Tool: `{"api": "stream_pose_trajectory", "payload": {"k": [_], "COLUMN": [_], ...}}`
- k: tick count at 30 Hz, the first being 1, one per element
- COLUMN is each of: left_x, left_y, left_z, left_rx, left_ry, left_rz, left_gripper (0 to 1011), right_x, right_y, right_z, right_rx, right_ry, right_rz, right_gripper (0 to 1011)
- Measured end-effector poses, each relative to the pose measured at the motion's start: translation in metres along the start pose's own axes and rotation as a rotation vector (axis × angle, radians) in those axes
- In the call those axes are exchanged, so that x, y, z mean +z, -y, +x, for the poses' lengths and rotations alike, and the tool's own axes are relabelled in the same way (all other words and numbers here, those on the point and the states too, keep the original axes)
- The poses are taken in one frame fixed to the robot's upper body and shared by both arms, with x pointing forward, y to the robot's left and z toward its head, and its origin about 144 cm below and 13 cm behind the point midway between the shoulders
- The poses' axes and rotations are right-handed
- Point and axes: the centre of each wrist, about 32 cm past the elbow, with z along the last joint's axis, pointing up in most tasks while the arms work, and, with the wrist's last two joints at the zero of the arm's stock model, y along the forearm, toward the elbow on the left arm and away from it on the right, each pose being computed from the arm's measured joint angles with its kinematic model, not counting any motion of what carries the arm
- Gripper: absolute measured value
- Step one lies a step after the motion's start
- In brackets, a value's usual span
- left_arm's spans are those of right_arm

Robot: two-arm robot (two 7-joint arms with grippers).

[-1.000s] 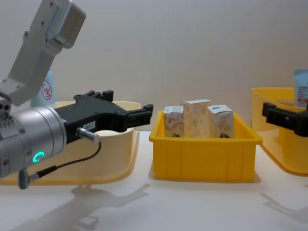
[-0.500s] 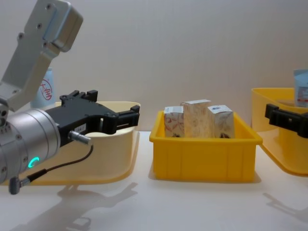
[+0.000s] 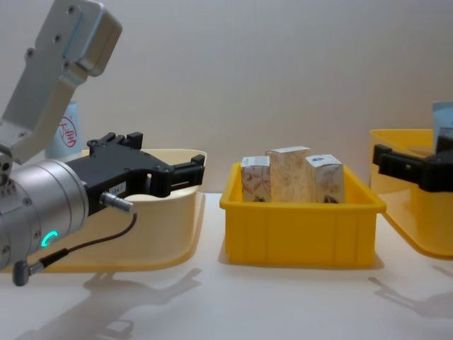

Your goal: Bimanual collaborative sorting of washing and personal care products

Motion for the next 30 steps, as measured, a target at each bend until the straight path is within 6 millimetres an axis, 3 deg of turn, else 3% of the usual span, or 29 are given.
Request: {"api": "stream_pose_trajectory", "payload": {"k": [30], "left_x": [0.000], "left_y": [0.000], "left_z": [0.000], "left_rx": [0.000], "left_ry": [0.000], "left_rz": [0.000], "left_gripper": [1000], "right_x": [-0.002], "right_y": [-0.052], "right_z": [-0.003], "right_rx": [0.013], "right_ry": [0.032], "right_rz": [-0.048], "right_gripper": [1001]}}
